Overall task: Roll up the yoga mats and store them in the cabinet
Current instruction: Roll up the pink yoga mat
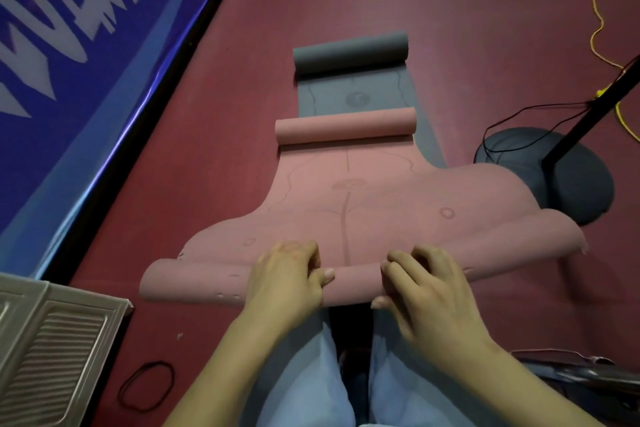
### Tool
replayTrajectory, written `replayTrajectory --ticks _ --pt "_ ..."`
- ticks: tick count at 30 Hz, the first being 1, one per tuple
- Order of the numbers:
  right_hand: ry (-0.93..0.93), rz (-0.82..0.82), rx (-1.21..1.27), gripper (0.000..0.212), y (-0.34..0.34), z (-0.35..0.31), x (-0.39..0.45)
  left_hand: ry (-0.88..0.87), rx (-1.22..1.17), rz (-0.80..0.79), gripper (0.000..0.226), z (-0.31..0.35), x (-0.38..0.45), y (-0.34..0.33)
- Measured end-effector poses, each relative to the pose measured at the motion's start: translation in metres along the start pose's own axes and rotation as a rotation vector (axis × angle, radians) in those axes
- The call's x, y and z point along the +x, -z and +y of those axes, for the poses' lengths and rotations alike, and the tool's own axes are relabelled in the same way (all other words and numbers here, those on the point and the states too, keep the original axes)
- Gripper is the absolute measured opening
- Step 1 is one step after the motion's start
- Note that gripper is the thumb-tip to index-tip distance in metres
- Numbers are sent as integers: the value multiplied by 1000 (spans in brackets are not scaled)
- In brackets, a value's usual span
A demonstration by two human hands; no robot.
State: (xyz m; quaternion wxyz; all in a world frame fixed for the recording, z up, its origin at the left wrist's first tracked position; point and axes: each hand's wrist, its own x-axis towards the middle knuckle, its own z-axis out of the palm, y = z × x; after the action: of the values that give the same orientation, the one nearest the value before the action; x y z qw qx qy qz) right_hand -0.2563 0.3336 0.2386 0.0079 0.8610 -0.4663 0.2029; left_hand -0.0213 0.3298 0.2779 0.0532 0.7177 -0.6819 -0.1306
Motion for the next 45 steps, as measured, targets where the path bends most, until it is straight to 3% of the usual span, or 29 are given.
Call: replayTrajectory --ticks 5,10,16,21,25,29,33,39,45 --pt "16 -27 37 38 -3 10 19 -141 206 355 29 -4 -13 -21" --pt "16 -106 46 33 5 18 41 -159 186 317 69 -6 -26 -20" --pt "-33 -203 75 40 6 23 56 -294 154 352 64 -18 -13 -20" --pt "-41 -185 17 40 2 26 59 -279 130 245 60 -22 9 -11" --pt "-7 -136 7 36 6 23 60 -213 83 126 70 -23 21 -6" --pt "-28 -198 -24 54 6 22 60 -170 67 25 76 -18 33 7" --pt "-19 -199 -32 61 3 26 66 -177 -29 -103 60 -21 46 14" --pt "49 -260 -11 69 7 29 69 -159 -59 -95 61 -25 38 12" --pt "89 -223 24 63 25 18 36 -190 -97 -138 62 -19 5 16"
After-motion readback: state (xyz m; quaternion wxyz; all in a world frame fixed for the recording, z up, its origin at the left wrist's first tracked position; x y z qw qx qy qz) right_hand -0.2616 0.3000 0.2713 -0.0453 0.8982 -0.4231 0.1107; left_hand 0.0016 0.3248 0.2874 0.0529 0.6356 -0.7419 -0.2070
